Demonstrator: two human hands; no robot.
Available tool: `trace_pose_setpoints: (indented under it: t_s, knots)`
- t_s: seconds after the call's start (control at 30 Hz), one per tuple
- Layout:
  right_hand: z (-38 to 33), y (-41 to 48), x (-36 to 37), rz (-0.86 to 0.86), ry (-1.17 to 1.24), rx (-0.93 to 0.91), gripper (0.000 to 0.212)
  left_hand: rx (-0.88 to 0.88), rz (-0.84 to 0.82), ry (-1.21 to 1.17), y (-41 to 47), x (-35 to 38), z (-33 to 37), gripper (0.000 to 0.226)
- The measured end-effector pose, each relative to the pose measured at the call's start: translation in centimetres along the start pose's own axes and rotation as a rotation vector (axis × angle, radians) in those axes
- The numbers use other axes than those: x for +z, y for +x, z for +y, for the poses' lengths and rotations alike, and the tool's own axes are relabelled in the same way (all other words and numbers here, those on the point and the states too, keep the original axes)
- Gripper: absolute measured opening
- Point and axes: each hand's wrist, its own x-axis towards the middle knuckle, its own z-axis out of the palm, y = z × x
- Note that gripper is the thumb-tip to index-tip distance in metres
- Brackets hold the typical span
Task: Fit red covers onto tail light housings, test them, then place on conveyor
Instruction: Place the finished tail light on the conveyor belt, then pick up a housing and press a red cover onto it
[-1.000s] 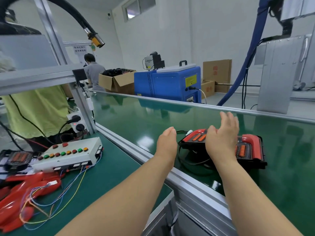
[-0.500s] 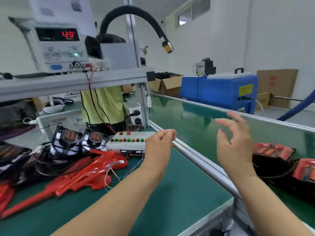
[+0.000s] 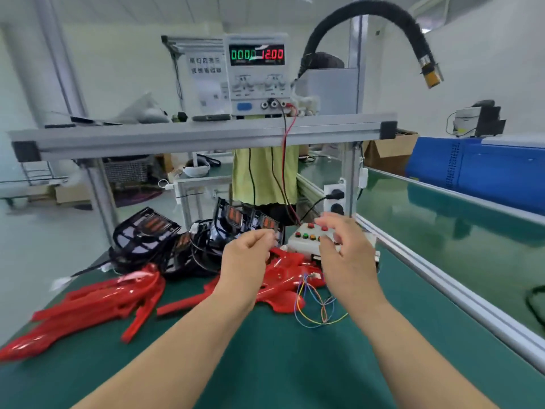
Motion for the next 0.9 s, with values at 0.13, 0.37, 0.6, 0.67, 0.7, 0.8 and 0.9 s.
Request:
trace_pose_setpoints:
  t_s: [0.13,0.37,0.6,0.67,0.7,0.8,0.9]
  knots:
    - [-0.5,-0.7,4.4,-0.110,0.071,0.087,0.034,-0.016,0.084,0.070,1.2,-4.6,-1.7,0.012]
    - [0.6,-2.8,7.9,-0.239,0.035,0.177,0.035,-0.005,0.218,0.269,4.0,-11.8,-4.7,0.009]
    - [2.0,-3.8,8.6,-0.359,-0.035,0.235,0.034,-0.045,0.282,0.435,9.3,-12.1,-5.6,0.024]
    - [2.4,-3.8,8.5,-0.388,-0.074,0.212,0.033,-0.039,0.282,0.459,10.8,-11.0,-5.3,0.026]
    - [2.5,-3.8,8.4,-0.397,-0.083,0.212,0.032,-0.029,0.280,0.469,11.5,-10.4,-5.1,0.027]
    - [2.7,-4.0,8.5,-0.397,-0.063,0.228,0.030,-0.006,0.255,0.545,13.5,-8.6,-4.1,0.040]
    - [2.9,-4.3,8.8,-0.394,-0.019,0.269,0.030,-0.094,0.227,0.673,15.4,-7.0,-3.5,0.059]
